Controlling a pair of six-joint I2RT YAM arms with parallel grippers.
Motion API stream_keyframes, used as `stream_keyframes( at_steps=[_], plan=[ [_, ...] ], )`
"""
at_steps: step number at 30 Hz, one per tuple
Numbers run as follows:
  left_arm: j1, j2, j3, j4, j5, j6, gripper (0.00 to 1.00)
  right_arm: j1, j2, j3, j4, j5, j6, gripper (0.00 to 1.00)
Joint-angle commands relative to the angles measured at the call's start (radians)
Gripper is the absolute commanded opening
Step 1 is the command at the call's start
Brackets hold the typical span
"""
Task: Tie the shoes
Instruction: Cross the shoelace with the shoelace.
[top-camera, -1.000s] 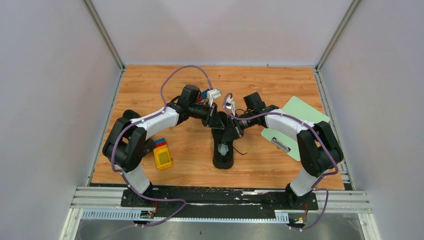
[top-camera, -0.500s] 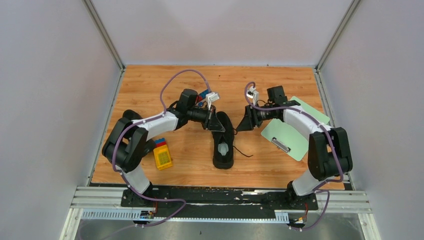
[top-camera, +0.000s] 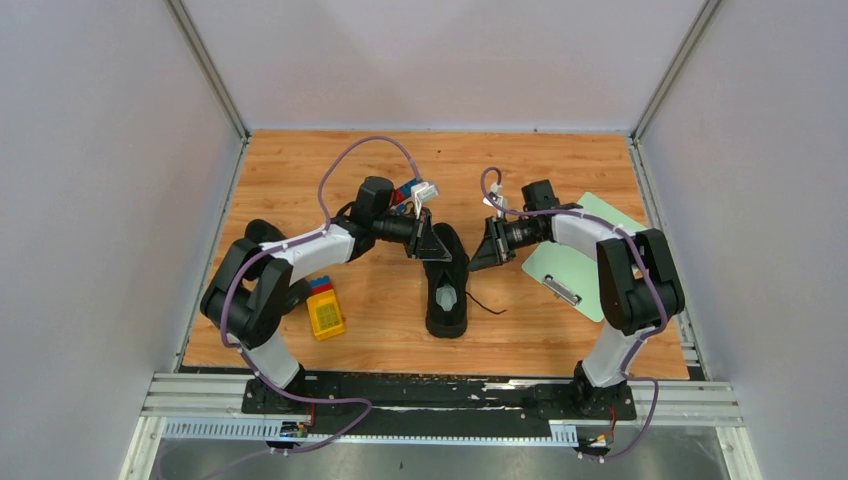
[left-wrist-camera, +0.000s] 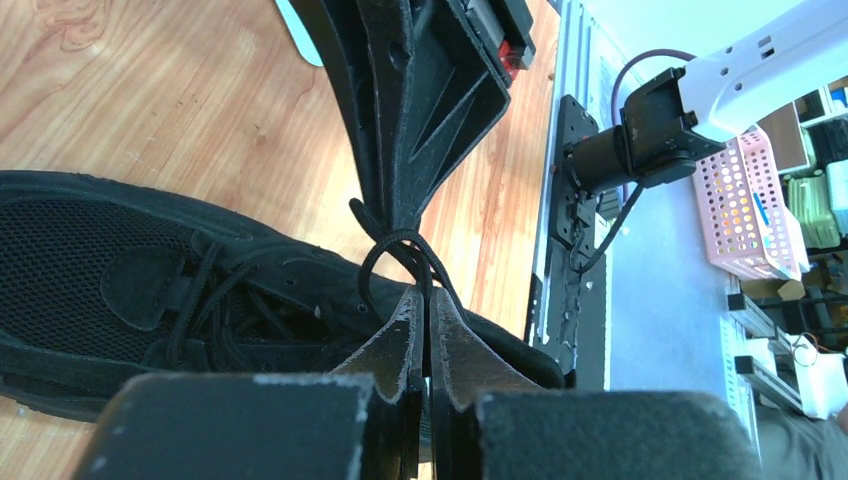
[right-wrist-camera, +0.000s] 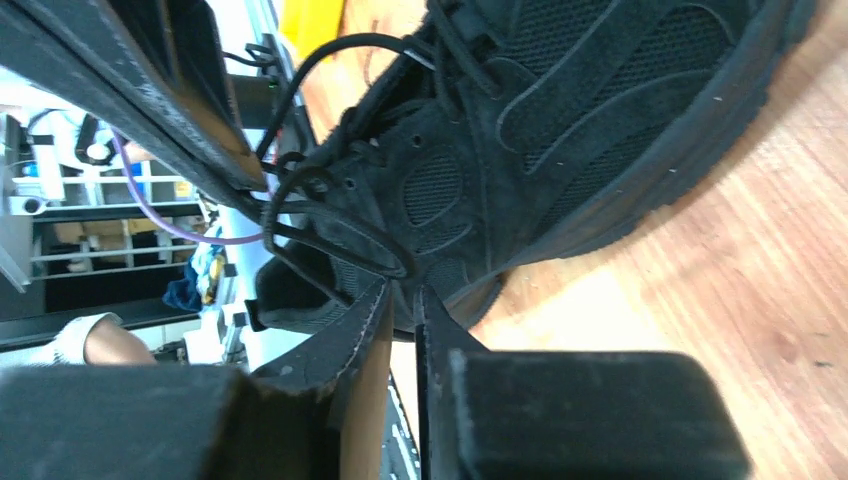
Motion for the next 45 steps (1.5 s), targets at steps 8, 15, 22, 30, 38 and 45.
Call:
stream_keyframes(
  at_steps=[8, 15, 22, 30, 38, 45],
  plan=[
    [0.006, -0.061, 0.007, -0.019, -0.003, 0.057, 0.05, -0.041, -0.117, 0.088, -0.003, -0.153, 0.001, 0.0],
    [0.006, -0.063, 0.006, -0.047, -0.02, 0.095, 0.07, -0.041, -0.104, 0.088, -0.039, -0.023, 0.004, 0.38],
    [0.007, -0.054, -0.002, -0.049, -0.034, 0.121, 0.07, -0.041, 0.041, 0.073, -0.032, -0.123, 0.0, 0.54],
    [0.007, -0.054, -0.018, -0.004, -0.004, 0.095, 0.07, -0.039, 0.117, 0.092, -0.002, -0.258, 0.014, 0.57],
    [0.007, -0.038, -0.018, 0.03, 0.002, 0.068, 0.06, -0.039, 0.128, 0.053, 0.072, -0.326, 0.077, 0.55],
    [0.007, -0.031, -0.023, 0.055, 0.01, 0.044, 0.06, -0.035, 0.157, 0.063, 0.102, -0.366, 0.105, 0.56]
  ],
)
